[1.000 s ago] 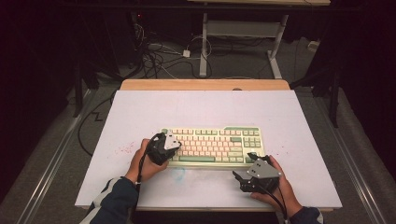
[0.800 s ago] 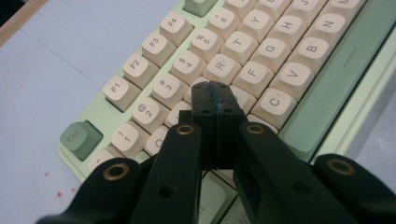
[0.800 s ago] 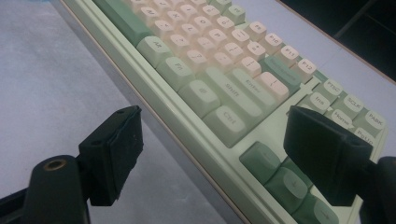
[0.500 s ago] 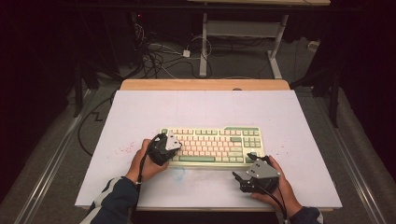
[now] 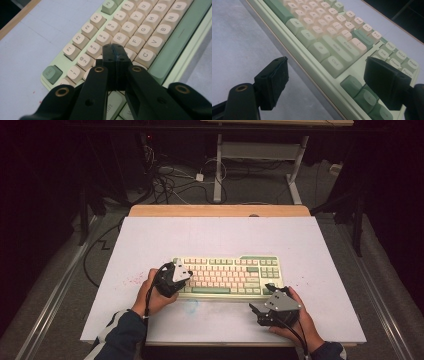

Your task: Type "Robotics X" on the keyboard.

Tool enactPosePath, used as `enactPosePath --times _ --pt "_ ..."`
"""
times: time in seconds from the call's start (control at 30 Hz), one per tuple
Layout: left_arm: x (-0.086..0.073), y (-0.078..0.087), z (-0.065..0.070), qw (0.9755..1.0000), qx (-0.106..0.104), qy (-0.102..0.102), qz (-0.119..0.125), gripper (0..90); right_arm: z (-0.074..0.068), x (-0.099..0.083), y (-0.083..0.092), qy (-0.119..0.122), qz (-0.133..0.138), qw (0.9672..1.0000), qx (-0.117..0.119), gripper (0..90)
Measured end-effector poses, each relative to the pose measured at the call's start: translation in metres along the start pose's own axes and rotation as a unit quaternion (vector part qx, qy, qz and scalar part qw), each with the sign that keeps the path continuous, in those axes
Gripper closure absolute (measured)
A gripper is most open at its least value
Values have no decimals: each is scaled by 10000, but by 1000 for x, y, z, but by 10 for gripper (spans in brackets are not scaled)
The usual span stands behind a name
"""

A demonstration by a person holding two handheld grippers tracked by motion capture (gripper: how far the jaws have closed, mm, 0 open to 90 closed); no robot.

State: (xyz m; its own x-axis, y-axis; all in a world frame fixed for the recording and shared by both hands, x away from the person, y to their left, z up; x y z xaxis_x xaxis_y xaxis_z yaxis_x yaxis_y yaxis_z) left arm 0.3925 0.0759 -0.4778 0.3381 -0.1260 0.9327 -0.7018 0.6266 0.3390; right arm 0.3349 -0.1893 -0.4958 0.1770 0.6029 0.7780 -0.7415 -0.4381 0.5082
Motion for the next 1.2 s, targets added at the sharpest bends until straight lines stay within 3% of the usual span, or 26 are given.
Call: enactPosePath --times 0.43,1.2 --pt "1 14 11 9997 -196 -34 131 875 0 1 1 -5 13 10000 2 205" --pt "-5 7 42 9978 -638 -180 -15 875 1 0 1 -24 10 10000 38 205"
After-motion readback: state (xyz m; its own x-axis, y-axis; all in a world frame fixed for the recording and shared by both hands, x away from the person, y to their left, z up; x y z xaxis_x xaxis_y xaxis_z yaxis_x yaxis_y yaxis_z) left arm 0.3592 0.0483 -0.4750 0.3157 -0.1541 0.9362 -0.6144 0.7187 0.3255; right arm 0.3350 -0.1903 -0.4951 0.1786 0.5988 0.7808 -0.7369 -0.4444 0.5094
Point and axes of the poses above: each handheld gripper's, and its own axes: y roughly backward along the jaws, x roughly out of its top, z roughly to its right, the point moved 4 cm from there along -y, roughly forward along the jaws, and after that the axes turned 2 degrees about -x, right-handed, at the moved point
